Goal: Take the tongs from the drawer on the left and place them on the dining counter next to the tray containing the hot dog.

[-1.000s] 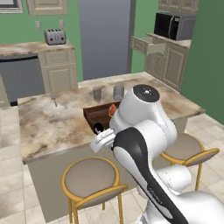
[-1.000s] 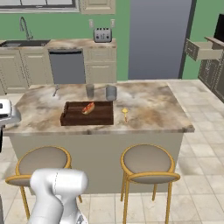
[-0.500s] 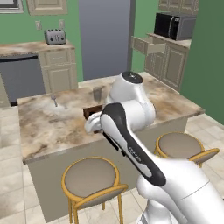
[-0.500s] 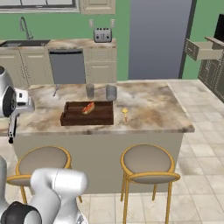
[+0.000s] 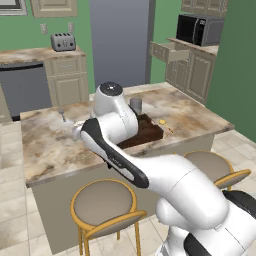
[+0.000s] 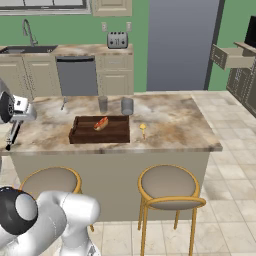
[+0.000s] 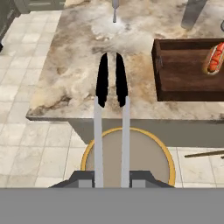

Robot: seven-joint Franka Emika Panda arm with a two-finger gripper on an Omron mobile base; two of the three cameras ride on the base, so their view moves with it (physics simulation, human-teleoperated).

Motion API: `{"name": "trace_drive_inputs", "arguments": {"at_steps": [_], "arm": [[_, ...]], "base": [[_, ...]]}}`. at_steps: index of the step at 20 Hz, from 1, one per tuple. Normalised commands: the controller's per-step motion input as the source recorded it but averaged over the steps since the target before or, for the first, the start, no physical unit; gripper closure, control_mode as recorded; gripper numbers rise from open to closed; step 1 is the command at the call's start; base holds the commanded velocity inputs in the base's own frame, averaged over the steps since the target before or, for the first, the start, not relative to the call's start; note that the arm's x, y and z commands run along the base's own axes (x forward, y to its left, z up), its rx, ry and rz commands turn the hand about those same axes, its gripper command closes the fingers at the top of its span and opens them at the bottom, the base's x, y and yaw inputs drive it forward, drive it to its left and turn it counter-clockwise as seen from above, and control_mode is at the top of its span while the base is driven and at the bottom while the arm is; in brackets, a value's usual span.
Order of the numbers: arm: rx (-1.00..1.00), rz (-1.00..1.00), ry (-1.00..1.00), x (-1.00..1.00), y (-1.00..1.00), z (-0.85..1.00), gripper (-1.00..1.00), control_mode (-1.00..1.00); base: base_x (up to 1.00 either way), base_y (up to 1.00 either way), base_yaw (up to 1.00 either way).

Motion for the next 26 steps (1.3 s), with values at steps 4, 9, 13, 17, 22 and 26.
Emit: {"name": "trace_drive_inputs", "arguments": {"at_steps": [4, 9, 13, 17, 22, 26], "arm": [[0.0, -0.35, 0.0, 0.62, 0.07, -0.22, 1.0, -1.0], [0.02, -0.1, 0.01, 0.23, -0.06, -0.05, 1.0, -1.0], [0.0, 0.0, 0.02, 0.16, 0.0, -0.07, 1.0, -1.0], [0.04, 0.1, 0.1, 0.33, -0.05, -0.22, 1.0, -1.0], [0.08, 0.2, 0.11, 0.37, -0.2, -0.18, 1.0, -1.0], [0.0, 0.0, 0.01, 0.05, 0.02, -0.01, 1.0, -1.0]], "base": [[0.0, 0.0, 0.0], [0.0, 0.0, 0.0], [0.0, 0.0, 0.0], [0.0, 0.0, 0.0], [0.0, 0.0, 0.0], [0.0, 0.0, 0.0]]}}
